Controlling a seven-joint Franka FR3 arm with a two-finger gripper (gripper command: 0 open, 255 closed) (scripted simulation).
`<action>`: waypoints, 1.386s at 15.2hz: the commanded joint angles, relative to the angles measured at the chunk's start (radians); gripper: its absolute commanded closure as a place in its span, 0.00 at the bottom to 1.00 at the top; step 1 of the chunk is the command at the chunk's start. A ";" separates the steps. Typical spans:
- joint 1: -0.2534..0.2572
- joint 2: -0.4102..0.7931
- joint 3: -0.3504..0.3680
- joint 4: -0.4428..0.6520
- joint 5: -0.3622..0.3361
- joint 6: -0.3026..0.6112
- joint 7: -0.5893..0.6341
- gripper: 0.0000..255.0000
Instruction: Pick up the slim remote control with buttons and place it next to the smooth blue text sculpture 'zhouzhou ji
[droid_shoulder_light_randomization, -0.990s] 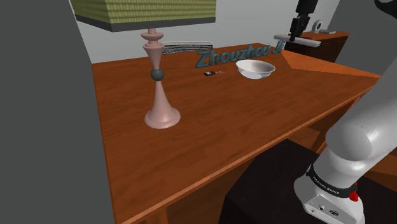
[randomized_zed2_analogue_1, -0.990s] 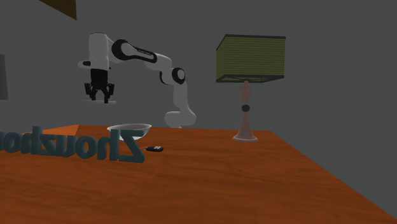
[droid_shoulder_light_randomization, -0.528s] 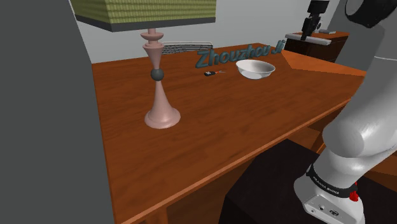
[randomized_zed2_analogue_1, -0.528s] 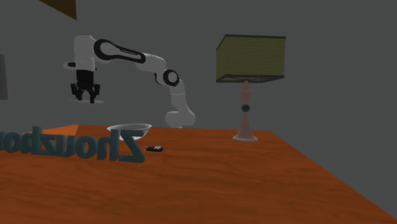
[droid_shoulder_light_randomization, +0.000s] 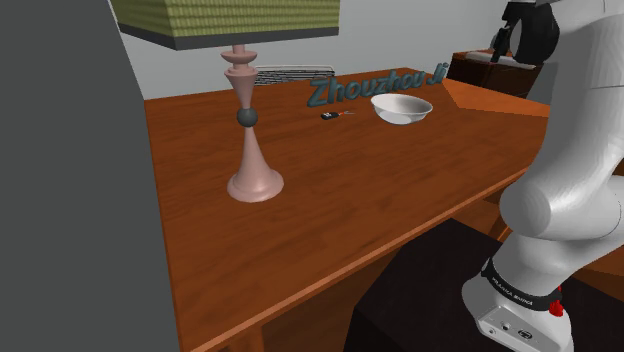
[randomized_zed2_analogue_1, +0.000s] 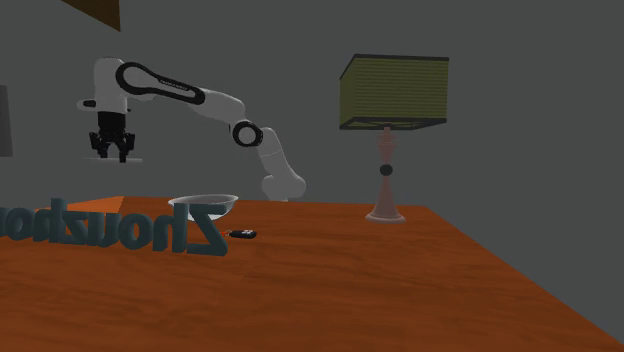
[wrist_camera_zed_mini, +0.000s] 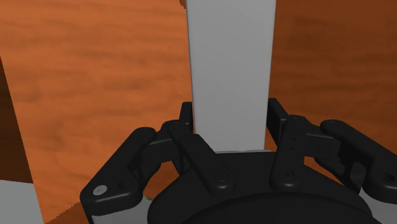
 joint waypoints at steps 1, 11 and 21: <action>0.000 0.000 -0.001 -0.025 0.000 0.024 -0.008 1.00; 0.061 -0.066 -0.005 -0.264 -0.035 0.199 -0.008 1.00; 0.089 -0.087 -0.003 -0.430 -0.044 0.345 -0.011 1.00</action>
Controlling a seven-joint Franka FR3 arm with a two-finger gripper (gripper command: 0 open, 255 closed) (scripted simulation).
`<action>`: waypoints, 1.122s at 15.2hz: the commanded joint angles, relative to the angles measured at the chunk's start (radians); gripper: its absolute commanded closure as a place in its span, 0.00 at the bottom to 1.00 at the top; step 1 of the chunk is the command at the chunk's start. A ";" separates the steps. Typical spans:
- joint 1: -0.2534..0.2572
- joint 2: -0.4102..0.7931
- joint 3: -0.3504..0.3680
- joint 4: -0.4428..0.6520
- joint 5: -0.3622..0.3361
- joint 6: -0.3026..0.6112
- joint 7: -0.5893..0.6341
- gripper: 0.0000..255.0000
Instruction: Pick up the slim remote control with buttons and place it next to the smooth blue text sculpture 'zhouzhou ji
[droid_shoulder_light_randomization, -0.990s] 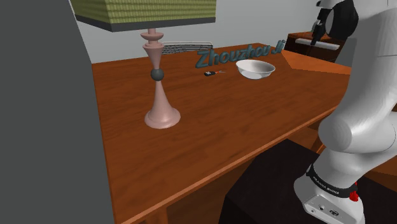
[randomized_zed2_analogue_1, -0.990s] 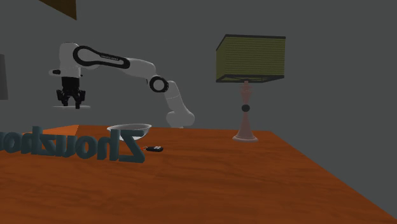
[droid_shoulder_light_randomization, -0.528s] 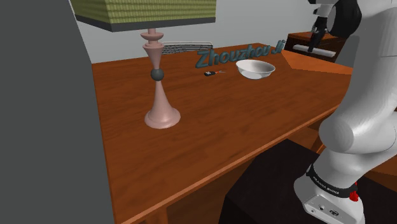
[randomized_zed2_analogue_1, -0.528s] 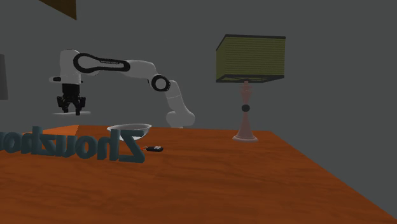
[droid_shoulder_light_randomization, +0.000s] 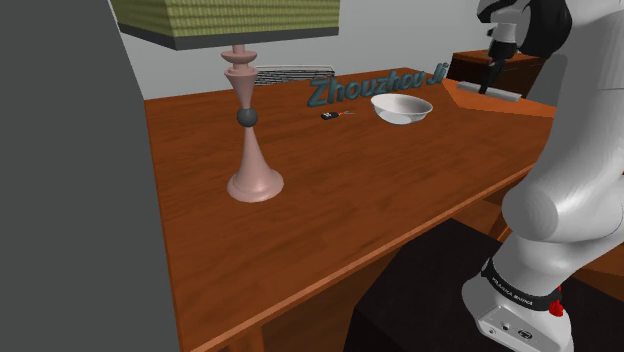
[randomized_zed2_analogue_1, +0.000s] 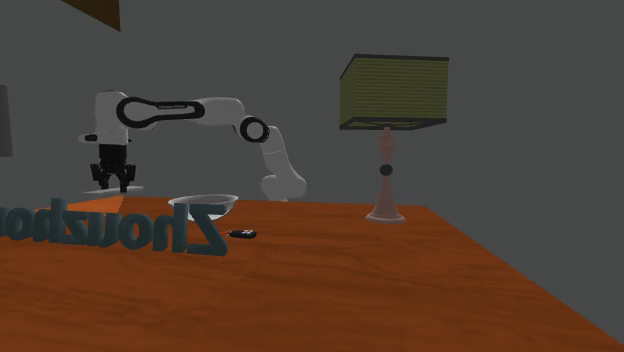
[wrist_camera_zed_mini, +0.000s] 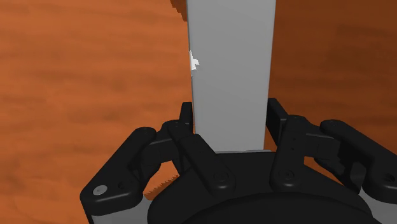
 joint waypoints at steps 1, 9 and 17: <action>0.003 0.001 0.001 -0.025 0.001 0.027 -0.002 1.00; 0.011 0.007 0.006 -0.117 0.008 0.122 -0.009 1.00; 0.011 0.007 0.006 -0.116 0.008 0.122 -0.009 0.00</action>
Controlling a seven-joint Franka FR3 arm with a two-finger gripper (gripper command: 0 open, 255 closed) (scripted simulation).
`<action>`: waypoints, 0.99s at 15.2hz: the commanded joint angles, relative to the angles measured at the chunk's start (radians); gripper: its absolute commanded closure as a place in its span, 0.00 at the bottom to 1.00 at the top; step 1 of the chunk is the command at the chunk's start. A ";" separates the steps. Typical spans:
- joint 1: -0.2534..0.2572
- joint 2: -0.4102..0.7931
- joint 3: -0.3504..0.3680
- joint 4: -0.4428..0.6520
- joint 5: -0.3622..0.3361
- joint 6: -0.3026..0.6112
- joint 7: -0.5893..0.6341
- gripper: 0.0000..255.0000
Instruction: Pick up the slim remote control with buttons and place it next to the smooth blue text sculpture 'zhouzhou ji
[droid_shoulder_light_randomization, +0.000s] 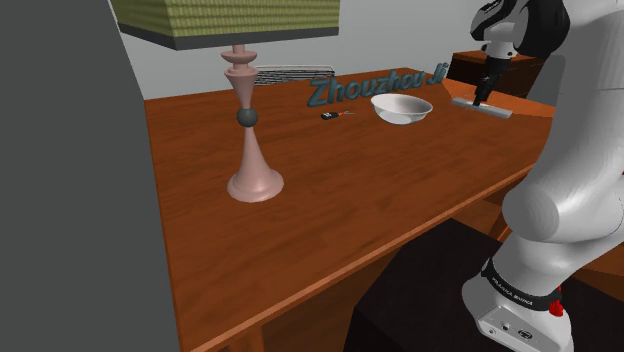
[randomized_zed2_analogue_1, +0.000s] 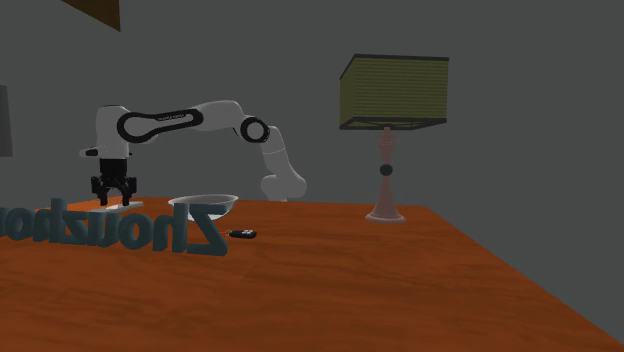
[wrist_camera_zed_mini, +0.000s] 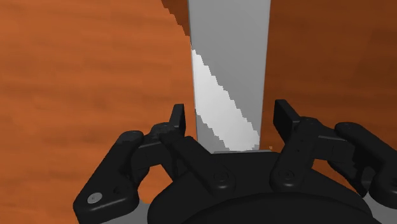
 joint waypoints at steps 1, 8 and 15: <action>0.000 0.000 0.000 0.000 0.000 0.000 0.000 0.00; -0.007 -0.009 -0.005 0.089 -0.008 -0.096 0.008 0.00; -0.010 -0.009 -0.006 0.116 -0.009 -0.123 0.009 0.00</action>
